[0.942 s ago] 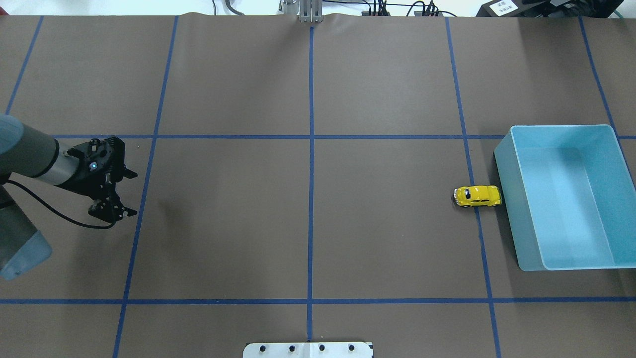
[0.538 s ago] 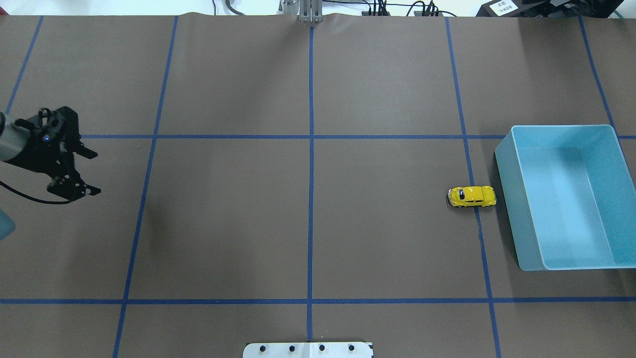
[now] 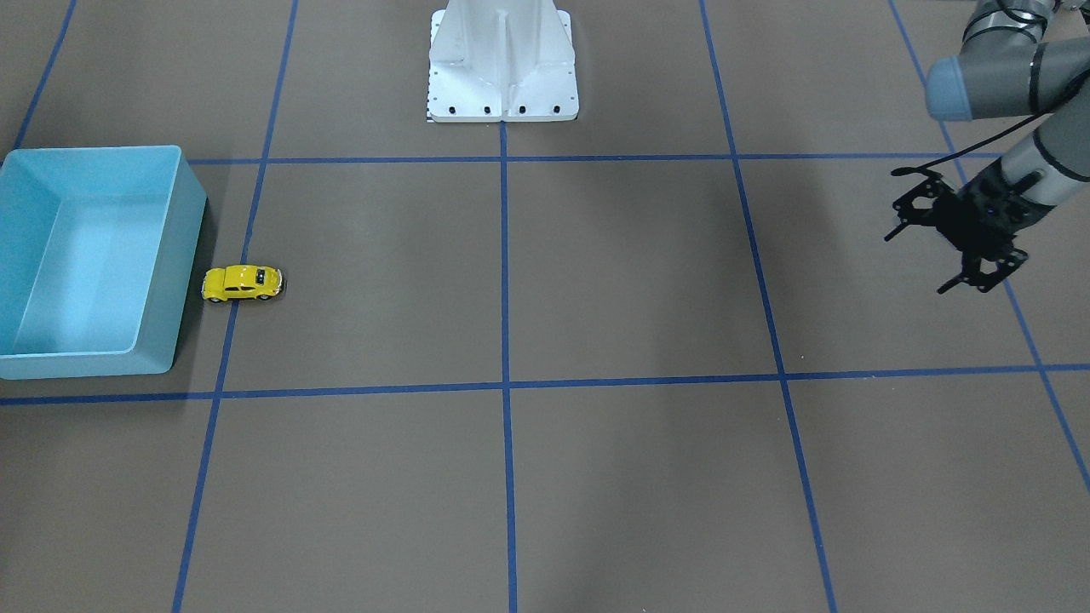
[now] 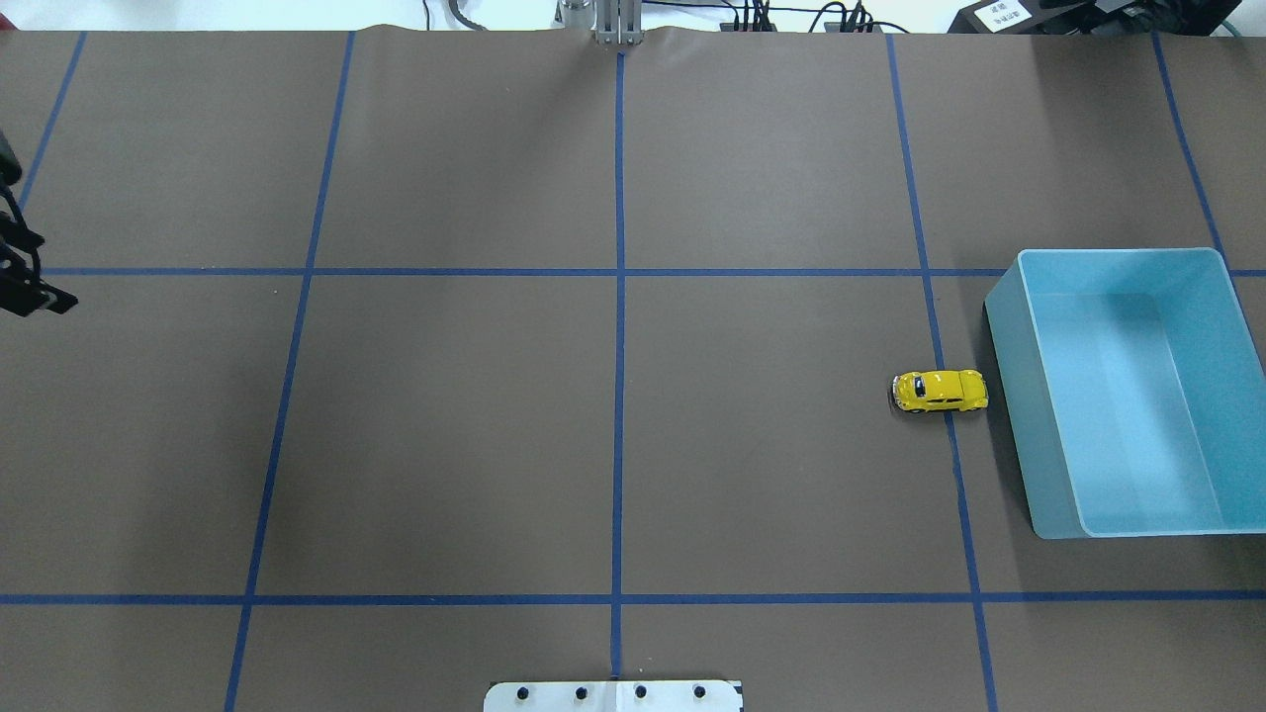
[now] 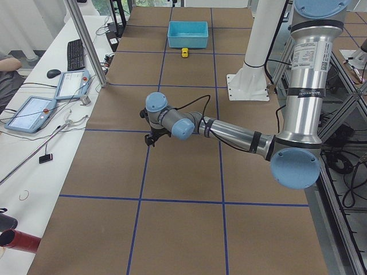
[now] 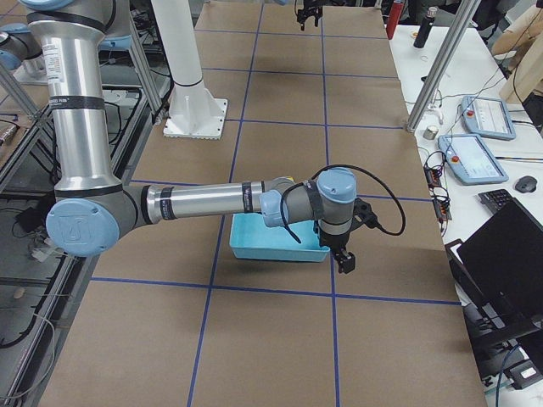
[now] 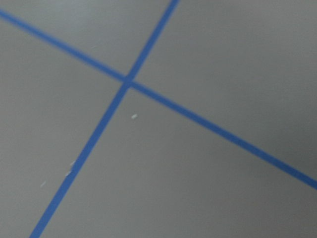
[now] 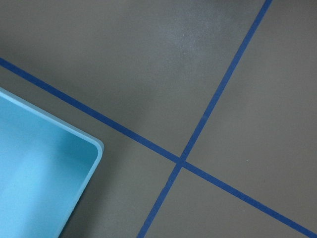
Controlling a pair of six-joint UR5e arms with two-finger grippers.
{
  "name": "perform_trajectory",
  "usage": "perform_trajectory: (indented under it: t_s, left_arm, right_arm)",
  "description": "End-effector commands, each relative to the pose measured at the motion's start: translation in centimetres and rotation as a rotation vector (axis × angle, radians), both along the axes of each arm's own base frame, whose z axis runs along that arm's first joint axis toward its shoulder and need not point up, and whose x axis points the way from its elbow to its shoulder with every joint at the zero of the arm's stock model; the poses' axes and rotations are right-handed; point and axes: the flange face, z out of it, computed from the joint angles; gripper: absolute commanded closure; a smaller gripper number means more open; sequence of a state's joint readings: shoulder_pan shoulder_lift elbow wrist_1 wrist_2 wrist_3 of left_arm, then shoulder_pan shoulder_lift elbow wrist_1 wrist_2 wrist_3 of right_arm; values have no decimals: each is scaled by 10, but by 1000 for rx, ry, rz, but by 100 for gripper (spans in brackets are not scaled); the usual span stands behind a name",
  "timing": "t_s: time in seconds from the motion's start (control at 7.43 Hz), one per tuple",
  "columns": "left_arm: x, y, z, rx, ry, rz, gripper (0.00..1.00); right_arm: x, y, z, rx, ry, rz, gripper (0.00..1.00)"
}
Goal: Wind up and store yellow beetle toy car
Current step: 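Move the right gripper over the yellow car beside the blue bin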
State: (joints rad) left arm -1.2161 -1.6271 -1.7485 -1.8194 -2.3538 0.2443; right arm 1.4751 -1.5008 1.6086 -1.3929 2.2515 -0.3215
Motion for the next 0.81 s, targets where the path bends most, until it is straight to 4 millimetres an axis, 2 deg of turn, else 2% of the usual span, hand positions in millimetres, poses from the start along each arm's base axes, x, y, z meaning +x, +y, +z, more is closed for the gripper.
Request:
perform_trajectory:
  t_s: [0.0,0.13,0.4,0.54,0.67]
  left_arm:
    - [-86,-17,50,-237,-62,-197,0]
    - [-105,-17,70,-322,-77,-271,0]
    - [-143,-7,87,-374,-80,-346,0]
    - [-161,1,95,-400,-78,-379,0]
    - [-181,6,101,-457,-81,-415,0]
  right_arm:
    - [-30,-13,-21,137,-4,-51,0]
    - [-43,-28,-42,178,-6,-73,0]
    - [-79,-48,-81,242,-16,-126,0]
    - [-108,-53,-95,263,-17,-169,0]
    - [-124,-66,-126,236,-16,-192,0]
